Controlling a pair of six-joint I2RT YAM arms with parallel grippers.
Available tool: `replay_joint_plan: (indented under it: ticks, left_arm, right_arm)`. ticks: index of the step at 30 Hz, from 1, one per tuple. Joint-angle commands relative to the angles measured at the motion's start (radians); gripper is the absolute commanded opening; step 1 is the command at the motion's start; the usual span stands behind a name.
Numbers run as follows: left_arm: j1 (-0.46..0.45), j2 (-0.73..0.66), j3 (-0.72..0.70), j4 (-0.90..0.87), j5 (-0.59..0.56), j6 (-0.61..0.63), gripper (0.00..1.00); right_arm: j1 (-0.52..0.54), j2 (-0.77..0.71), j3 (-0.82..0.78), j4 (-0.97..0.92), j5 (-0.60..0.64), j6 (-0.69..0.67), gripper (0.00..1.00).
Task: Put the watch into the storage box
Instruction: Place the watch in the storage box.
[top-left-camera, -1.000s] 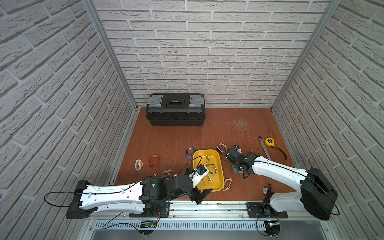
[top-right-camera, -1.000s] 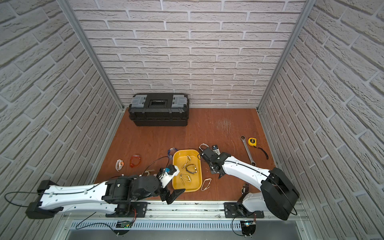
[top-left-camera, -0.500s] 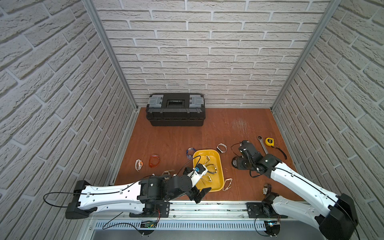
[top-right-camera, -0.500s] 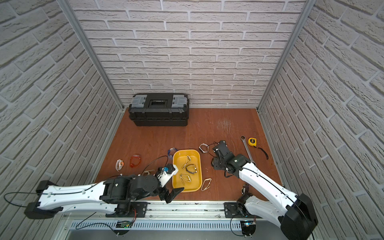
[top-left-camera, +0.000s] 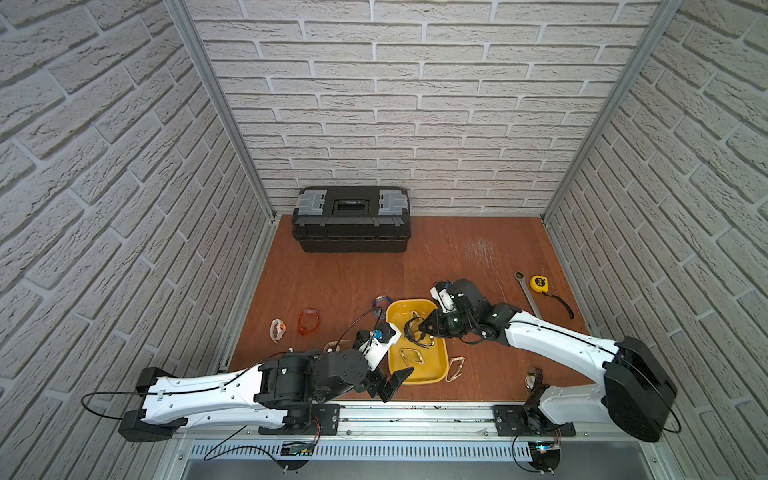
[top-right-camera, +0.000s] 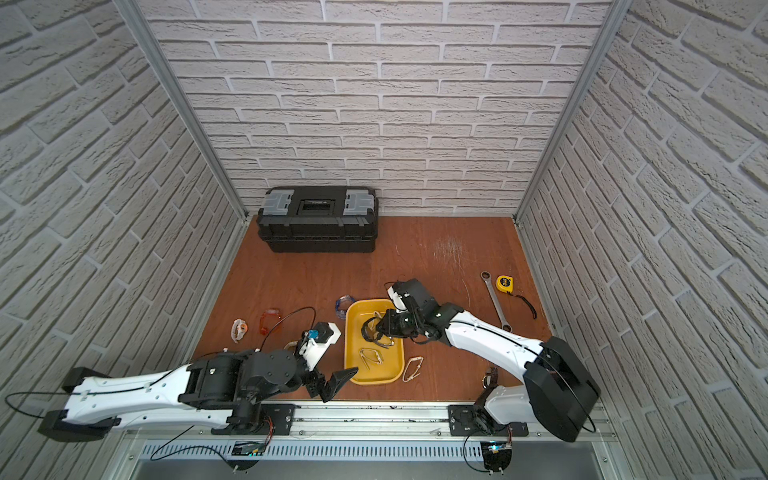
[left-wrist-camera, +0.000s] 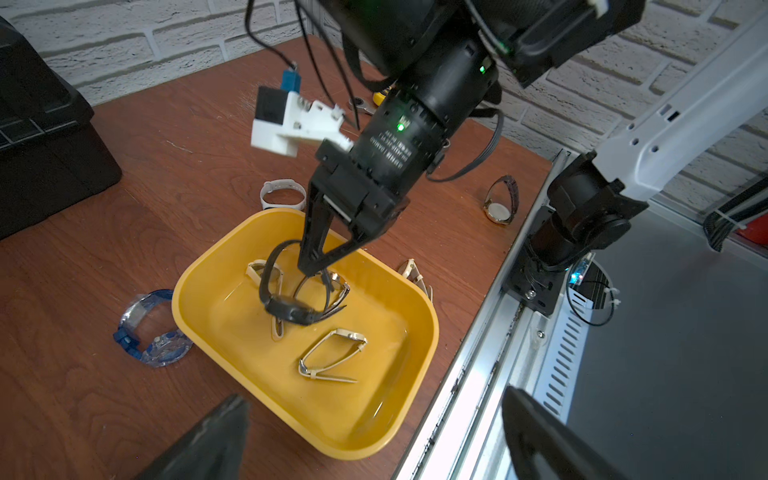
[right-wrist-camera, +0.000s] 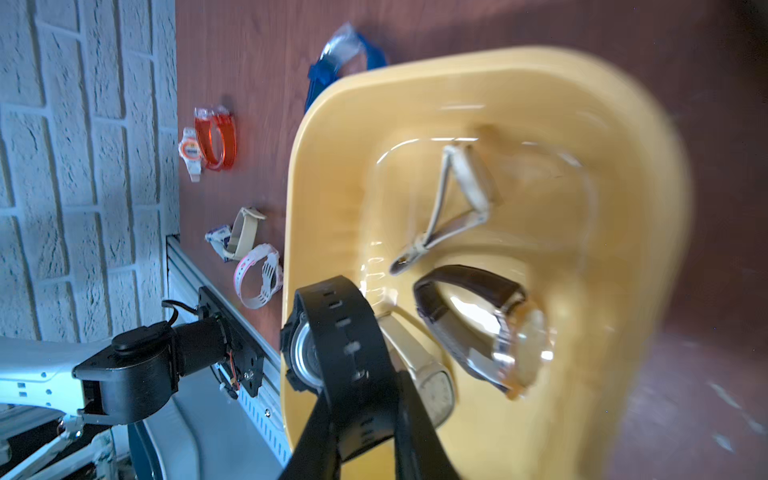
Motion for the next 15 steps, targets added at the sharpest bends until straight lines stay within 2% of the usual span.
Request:
replay_joint_plan:
  ticks: [1,8,15]
  left_arm:
    - [-0.002,0.001,0.028,-0.002,-0.025,-0.011,0.98]
    - [0.0,0.021,0.035,-0.001,-0.028,-0.003,0.98]
    - [0.0,0.036,0.04,0.004,-0.035,-0.003,0.98]
  right_arm:
    - [0.021,0.08,0.066,0.104,-0.029,0.036,0.08]
    - [0.022,0.26,0.125,0.095,-0.023,0.035,0.08]
    - [0.022,0.334,0.123,0.112,-0.029,0.036,0.11]
